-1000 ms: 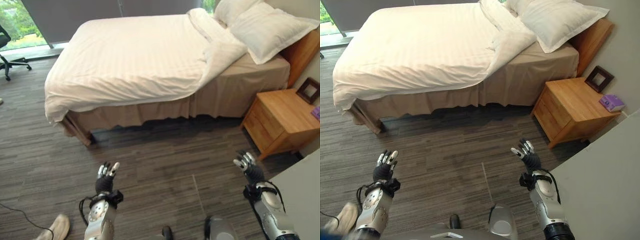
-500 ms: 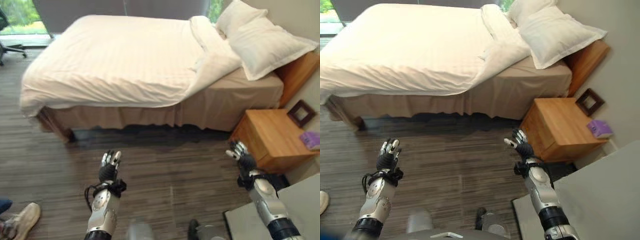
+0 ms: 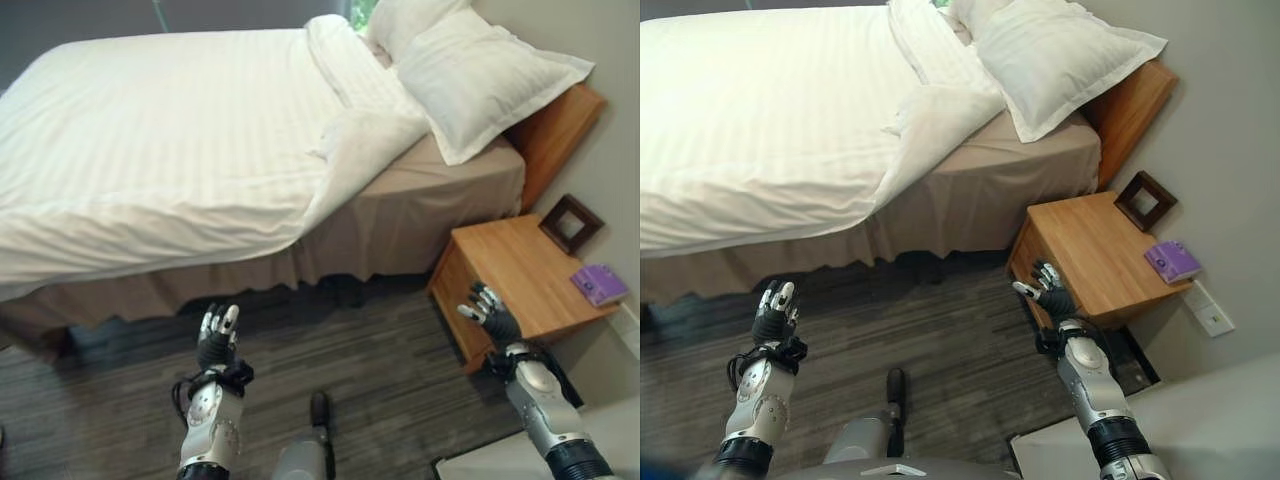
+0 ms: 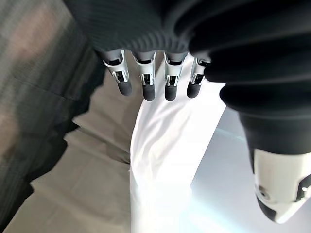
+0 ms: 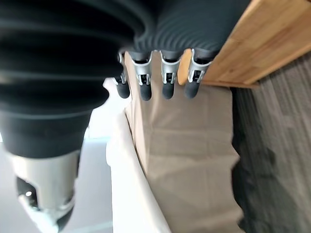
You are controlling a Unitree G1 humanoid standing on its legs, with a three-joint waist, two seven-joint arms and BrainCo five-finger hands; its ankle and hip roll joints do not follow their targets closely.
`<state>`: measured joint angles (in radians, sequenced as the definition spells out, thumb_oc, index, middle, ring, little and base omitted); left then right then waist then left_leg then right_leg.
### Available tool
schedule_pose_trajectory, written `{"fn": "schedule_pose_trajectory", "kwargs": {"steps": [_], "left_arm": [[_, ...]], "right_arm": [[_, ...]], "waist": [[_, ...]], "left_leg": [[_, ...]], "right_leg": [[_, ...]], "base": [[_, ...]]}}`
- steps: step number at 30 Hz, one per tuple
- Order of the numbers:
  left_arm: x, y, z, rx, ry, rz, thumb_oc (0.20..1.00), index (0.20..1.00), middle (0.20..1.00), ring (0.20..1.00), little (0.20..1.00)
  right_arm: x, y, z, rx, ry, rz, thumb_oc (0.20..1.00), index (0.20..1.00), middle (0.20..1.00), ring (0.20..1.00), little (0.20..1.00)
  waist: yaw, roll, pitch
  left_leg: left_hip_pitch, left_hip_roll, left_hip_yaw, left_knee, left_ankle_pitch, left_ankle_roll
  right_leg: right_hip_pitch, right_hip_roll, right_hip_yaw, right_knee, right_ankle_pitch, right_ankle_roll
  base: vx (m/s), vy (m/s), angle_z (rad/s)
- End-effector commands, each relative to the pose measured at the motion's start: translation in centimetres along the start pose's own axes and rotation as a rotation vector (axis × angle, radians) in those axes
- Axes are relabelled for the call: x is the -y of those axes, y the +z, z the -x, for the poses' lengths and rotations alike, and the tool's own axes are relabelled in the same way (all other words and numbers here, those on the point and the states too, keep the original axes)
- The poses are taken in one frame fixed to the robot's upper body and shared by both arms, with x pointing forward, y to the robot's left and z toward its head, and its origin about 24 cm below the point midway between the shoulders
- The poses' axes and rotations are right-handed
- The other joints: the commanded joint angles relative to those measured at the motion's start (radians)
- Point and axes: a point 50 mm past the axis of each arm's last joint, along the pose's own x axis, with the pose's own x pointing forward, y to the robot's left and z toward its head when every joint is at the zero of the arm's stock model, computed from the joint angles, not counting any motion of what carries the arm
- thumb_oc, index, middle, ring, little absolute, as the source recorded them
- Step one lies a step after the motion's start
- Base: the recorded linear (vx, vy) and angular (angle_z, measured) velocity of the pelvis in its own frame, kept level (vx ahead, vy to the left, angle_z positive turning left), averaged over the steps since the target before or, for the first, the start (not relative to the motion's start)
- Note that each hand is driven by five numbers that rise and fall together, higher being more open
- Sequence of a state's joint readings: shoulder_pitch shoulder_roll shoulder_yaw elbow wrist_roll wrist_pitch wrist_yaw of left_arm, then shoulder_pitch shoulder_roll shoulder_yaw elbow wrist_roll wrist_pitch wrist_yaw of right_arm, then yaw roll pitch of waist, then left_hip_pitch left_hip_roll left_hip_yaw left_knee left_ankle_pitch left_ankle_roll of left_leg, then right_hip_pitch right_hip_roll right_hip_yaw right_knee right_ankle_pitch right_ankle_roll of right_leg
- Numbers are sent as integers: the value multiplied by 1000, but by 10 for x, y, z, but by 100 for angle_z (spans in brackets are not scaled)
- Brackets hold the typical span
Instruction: Making the bed.
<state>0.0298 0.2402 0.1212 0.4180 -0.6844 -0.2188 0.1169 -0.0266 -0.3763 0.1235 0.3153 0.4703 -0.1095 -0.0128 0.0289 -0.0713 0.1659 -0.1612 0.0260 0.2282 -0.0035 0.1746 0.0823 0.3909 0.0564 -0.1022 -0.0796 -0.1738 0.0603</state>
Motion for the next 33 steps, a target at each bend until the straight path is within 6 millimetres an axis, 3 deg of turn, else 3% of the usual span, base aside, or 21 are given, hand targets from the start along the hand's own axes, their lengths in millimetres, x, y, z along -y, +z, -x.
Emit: {"fn": "schedule_pose_trajectory", "kwargs": {"steps": [1,4,6,7,8,9,10,14,17,20,22,24,25,26,28,31,33], "left_arm": [[0,33,-11,139,-27,-138,1000,1000,1000,1000,1000],[1,41,-14,164,-30,-168,1000,1000,1000,1000,1000],[6,48,-18,185,-47,-182,1000,1000,1000,1000,1000],[12,54,-20,205,-82,-183,1000,1000,1000,1000,1000],[12,54,-20,205,-82,-183,1000,1000,1000,1000,1000],[17,49,-20,182,-116,-189,1000,1000,1000,1000,1000],[18,42,-19,154,-134,-204,1000,1000,1000,1000,1000],[25,41,-18,154,-172,-235,1000,1000,1000,1000,1000],[29,38,-16,145,-212,-296,1000,1000,1000,1000,1000],[35,53,-18,206,-235,-334,1000,1000,1000,1000,1000],[35,53,-18,207,-235,-334,1000,1000,1000,1000,1000],[51,74,-20,290,-295,-350,1000,1000,1000,1000,1000],[61,89,-20,345,-332,-379,1000,1000,1000,1000,1000],[61,89,-20,346,-332,-379,1000,1000,1000,1000,1000],[60,110,-25,414,-330,-453,1000,1000,1000,1000,1000],[75,156,-29,564,-363,-519,1000,1000,1000,1000,1000],[73,197,-35,658,-336,-673,1000,1000,1000,1000,1000]], "right_arm": [[-7,28,-5,152,15,18,1000,1000,1000,1000,1000],[-11,30,-6,169,17,10,1000,1000,1000,1000,1000],[-15,31,-9,168,28,15,1000,1000,1000,1000,1000],[-17,29,-7,161,35,9,1000,1000,1000,1000,1000],[-17,29,-7,161,34,9,1000,1000,1000,1000,1000],[-15,23,-4,135,32,4,1000,1000,1000,1000,1000],[-15,14,1,105,34,-15,1000,1000,1000,1000,1000],[-18,13,2,101,50,-19,1000,1000,1000,1000,1000],[-19,14,0,100,80,6,1000,1000,1000,1000,1000],[-22,30,-7,157,119,27,1000,1000,1000,1000,1000],[-22,30,-7,157,119,27,1000,1000,1000,1000,1000],[-19,39,-11,180,121,37,1000,1000,1000,1000,1000],[-16,40,-10,179,121,38,1000,1000,1000,1000,1000],[-16,41,-10,180,122,37,1000,1000,1000,1000,1000],[-16,43,-11,182,138,30,1000,1000,1000,1000,1000],[-17,42,-11,168,168,39,1000,1000,1000,1000,1000],[-15,35,-6,138,187,65,1000,1000,1000,1000,1000]], "waist": [[35,-39,-52],[8,-16,-19],[-23,6,17],[-53,19,28],[-56,19,30],[-72,3,26],[-93,-7,19],[-91,-21,12],[-78,-32,-7],[-74,-11,-19],[-76,-11,-18],[-86,4,-24],[-92,7,-19],[-93,7,-19],[-95,5,-14],[-100,9,-15],[-118,27,-13]], "left_leg": [[-3,43,44,67,-39,-106],[65,38,73,71,-93,-66],[134,41,58,53,-113,-59],[191,43,41,36,-149,-64],[194,43,37,37,-151,-64],[216,21,12,32,-173,-69],[255,11,-17,1,-186,-81],[283,5,-57,-7,-200,-90],[294,5,-77,8,-221,-97],[305,32,-95,5,-221,-121],[305,33,-96,5,-221,-121],[294,68,-104,20,-212,-150],[273,92,-100,76,-182,-174],[271,93,-103,79,-184,-175],[247,106,-104,166,-143,-199],[203,73,-94,105,-160,-181],[180,52,-63,70,-160,-169]], "right_leg": [[-157,-144,-47,166,149,45],[-333,-207,-40,485,325,129],[-434,-227,-39,591,359,116],[-503,-296,-73,493,377,100],[-496,-296,-78,491,375,101],[-486,-295,-64,361,373,104],[-482,-252,-21,181,364,108],[-490,-240,-11,106,390,121],[-453,-232,-3,83,361,112],[-425,-199,-9,82,304,83],[-425,-198,-10,82,303,82],[-404,-171,-28,66,272,57],[-383,-159,-46,54,263,44],[-382,-158,-48,53,264,43],[-357,-147,-59,21,277,33],[-349,-145,-53,-8,267,38],[-356,-137,-35,-7,271,42]], "base": [[340,246,-45],[256,278,-36],[348,243,24],[390,132,38],[536,38,29],[481,-74,78],[472,-74,80],[253,-86,61],[224,-124,64],[203,-183,31],[56,-93,-11],[136,-249,5],[101,-201,17],[85,-194,48],[88,-165,45],[103,-109,-23],[57,9,-5]]}}
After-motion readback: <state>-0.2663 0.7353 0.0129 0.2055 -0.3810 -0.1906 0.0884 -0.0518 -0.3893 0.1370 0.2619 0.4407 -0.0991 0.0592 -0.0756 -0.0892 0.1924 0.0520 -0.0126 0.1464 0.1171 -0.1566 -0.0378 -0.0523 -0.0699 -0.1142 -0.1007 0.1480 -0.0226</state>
